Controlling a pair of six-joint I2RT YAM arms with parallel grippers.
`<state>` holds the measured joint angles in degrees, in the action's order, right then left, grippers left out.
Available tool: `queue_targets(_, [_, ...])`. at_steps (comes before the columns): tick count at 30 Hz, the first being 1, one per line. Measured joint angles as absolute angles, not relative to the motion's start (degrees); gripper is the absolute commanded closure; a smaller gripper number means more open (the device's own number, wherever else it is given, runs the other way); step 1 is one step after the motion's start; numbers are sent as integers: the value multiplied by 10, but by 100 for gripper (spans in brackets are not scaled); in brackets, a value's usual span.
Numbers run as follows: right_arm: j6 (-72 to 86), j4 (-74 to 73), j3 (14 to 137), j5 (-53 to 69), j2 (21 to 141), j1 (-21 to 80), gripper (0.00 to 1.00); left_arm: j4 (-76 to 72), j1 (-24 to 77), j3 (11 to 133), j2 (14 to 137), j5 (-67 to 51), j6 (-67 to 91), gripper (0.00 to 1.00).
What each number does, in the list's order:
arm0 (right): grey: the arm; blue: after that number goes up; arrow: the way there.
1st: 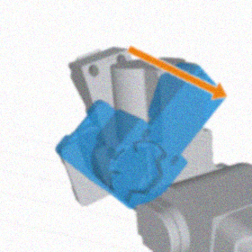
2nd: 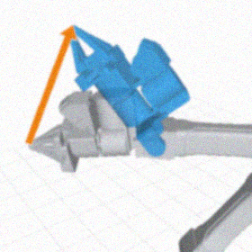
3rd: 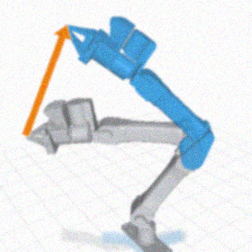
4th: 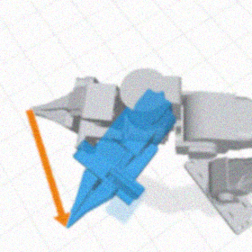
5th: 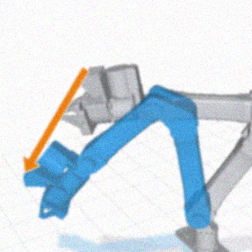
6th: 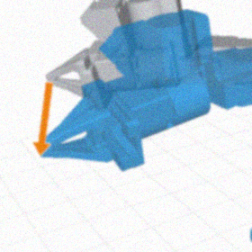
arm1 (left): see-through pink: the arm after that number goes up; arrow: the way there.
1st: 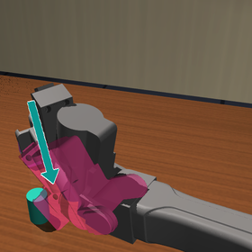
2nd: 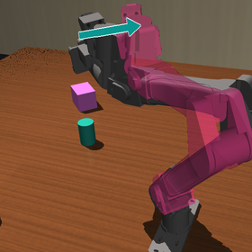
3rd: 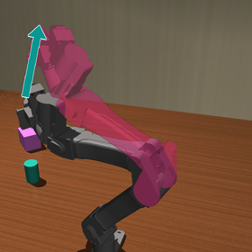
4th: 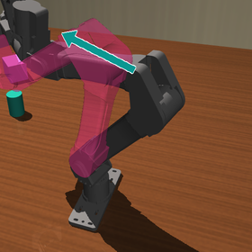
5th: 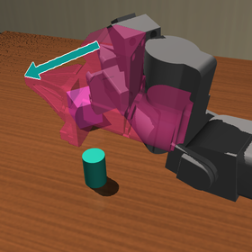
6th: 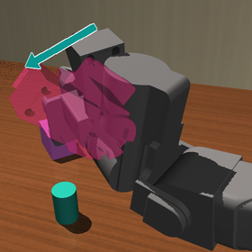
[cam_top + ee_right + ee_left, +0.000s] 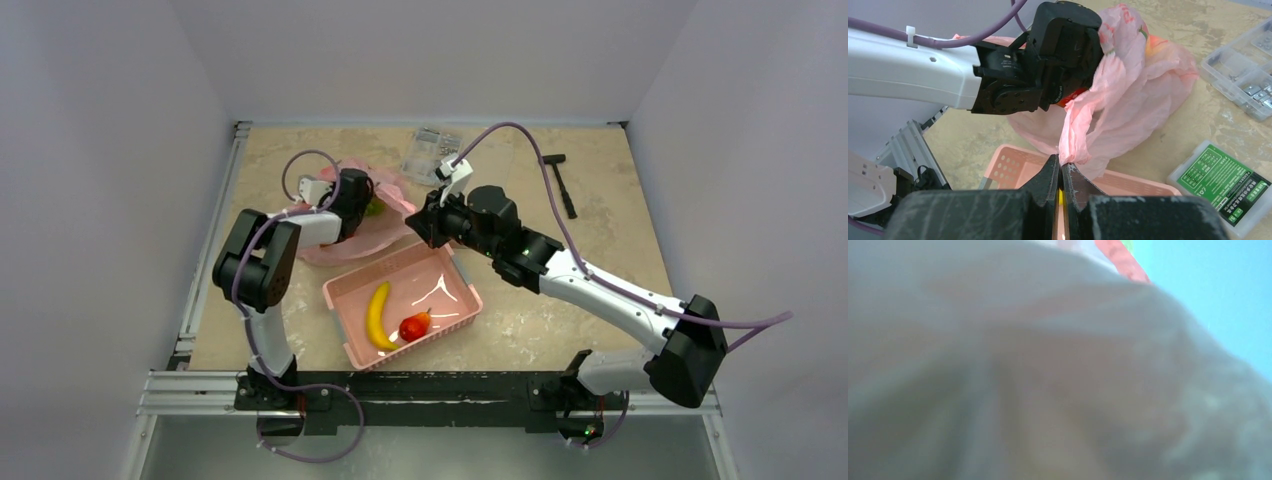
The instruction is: Take the fake fruits out of the plastic bag
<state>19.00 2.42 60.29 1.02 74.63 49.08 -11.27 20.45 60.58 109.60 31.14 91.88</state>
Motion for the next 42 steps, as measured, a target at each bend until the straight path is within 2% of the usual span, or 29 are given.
queue_targets(2, [190,26,603,10,746,491,100,-130,199,588,1084,293,898,40])
queue_targets(8, [190,27,603,10,746,491,100,-179,188,539,1037,237,829,29])
queue_targets(14, [190,27,603,10,746,491,100,-138,188,515,978,207,761,30])
queue_targets(20, [190,32,603,11,746,491,100,-104,188,475,914,219,766,43])
queue_targets(24, [190,36,603,12,746,491,100,-34,188,475,916,239,788,28])
queue_targets(27, [190,36,603,12,746,491,100,32,188,504,933,258,800,22])
queue_targets(34, [190,35,603,12,746,491,100,124,183,537,969,282,912,18])
queue_targets(37, [190,35,603,12,746,491,100,138,179,544,980,296,967,19])
queue_targets(38, [190,35,603,12,746,491,100,142,178,548,983,301,985,23])
queue_targets(40, [190,35,603,13,746,491,100,151,176,558,993,309,1016,35])
queue_targets(42, [190,35,603,13,746,491,100,159,176,570,1003,318,1037,54])
